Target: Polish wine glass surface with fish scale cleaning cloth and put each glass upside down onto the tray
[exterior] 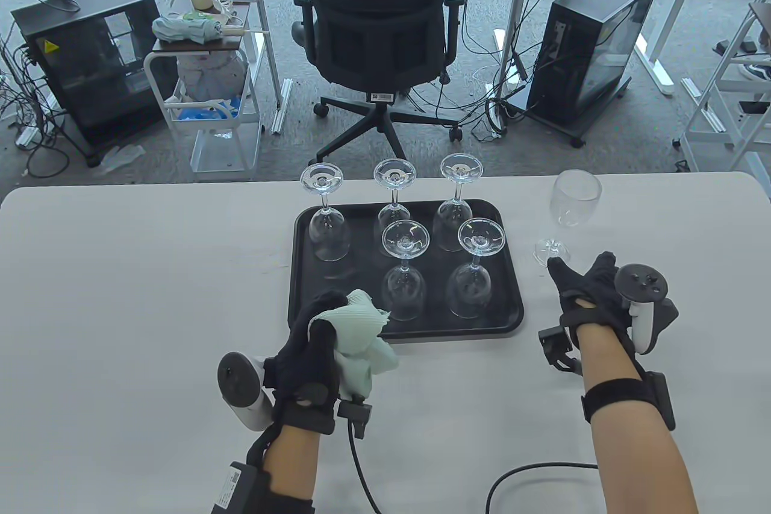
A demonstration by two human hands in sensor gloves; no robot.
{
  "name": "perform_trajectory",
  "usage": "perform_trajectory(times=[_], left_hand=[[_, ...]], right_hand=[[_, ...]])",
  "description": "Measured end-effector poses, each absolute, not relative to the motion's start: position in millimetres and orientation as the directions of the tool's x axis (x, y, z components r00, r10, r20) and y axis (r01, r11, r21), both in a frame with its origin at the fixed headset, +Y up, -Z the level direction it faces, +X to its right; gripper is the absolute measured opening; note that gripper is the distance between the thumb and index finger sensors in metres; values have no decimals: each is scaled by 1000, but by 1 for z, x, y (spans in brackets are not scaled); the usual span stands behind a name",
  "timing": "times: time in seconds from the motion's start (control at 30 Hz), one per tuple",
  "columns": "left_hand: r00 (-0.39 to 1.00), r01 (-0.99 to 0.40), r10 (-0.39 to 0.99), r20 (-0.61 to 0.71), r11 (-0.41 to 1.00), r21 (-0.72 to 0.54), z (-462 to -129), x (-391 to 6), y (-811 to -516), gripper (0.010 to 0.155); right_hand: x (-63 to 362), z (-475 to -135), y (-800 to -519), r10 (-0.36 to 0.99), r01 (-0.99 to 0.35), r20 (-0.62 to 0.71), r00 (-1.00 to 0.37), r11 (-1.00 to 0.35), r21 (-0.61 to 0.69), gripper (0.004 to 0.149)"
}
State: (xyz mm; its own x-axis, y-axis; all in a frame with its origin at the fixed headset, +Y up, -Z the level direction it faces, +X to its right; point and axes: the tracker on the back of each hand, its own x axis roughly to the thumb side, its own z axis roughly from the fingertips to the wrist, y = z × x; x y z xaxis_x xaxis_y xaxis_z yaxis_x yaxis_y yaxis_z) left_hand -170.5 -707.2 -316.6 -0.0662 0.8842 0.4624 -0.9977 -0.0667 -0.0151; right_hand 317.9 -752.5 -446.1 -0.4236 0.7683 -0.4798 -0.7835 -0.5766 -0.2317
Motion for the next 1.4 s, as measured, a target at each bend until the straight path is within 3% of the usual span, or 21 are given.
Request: perform_trajectory(times=[0.13, 0.3, 0.5, 0.6, 0.7, 0.77, 0.87, 0.93, 1.0, 1.07, 1.1, 1.13, 1.2, 1.4], left_hand=[[-41, -999, 881, 471, -41, -9, -316, -170, -705, 51], [-40, -999, 879, 475, -35, -18, -316, -169, -705, 51], [-62, -998, 877, 476, -60, -18, -316, -173, -704, 51], [-64, -998, 880, 470, -63, -17, -317, -173, -706, 51], [-69, -998, 883, 464, -67, -19, -318, -172, -708, 51], [-77, -997, 886, 458, -77, -19, -318, -172, -710, 51], [-90, -996, 888, 451, -88, -25, -318, -171, -711, 51], [-99, -995, 889, 447, -97, -29, -319, -170, -711, 51], [-99, -995, 890, 444, -92, -36, -320, -169, -711, 51], [-102, -995, 891, 443, -94, -39, -320, -166, -712, 51], [-104, -995, 891, 442, -95, -42, -320, -166, -712, 51], [-104, -995, 890, 445, -93, -47, -320, -164, -711, 51], [-100, -995, 887, 451, -87, -50, -318, -163, -709, 51], [-76, -994, 884, 462, -33, -101, -311, -147, -706, 52]], right_hand=[[316, -480, -766, 770, -786, -516, -376, -559, -263, 105], [319, -517, -776, 784, -809, -550, -288, -506, -298, 95], [324, -536, -776, 796, -782, -560, -231, -494, -379, 48], [328, -527, -773, 819, -777, -534, -209, -471, -418, 44], [337, -506, -767, 893, -824, -418, -170, -361, -437, 43], [344, -486, -755, 952, -863, -270, -146, -256, -435, 43], [350, -450, -728, 941, -859, -28, -339, -321, -399, 43], [345, -424, -708, 861, -829, 160, -483, -392, -398, 45], [322, -384, -680, 611, -704, 355, -708, -573, -419, 47], [291, -356, -665, 331, -524, 448, -831, -735, -430, 47], [282, -349, -664, 267, -473, 452, -851, -765, -438, 47], [252, -333, -660, 88, -305, 438, -895, -836, -456, 47], [217, -315, -661, -57, -172, 437, -898, -868, -466, 48], [135, -294, -660, -79, -143, 426, -901, -875, -463, 48]])
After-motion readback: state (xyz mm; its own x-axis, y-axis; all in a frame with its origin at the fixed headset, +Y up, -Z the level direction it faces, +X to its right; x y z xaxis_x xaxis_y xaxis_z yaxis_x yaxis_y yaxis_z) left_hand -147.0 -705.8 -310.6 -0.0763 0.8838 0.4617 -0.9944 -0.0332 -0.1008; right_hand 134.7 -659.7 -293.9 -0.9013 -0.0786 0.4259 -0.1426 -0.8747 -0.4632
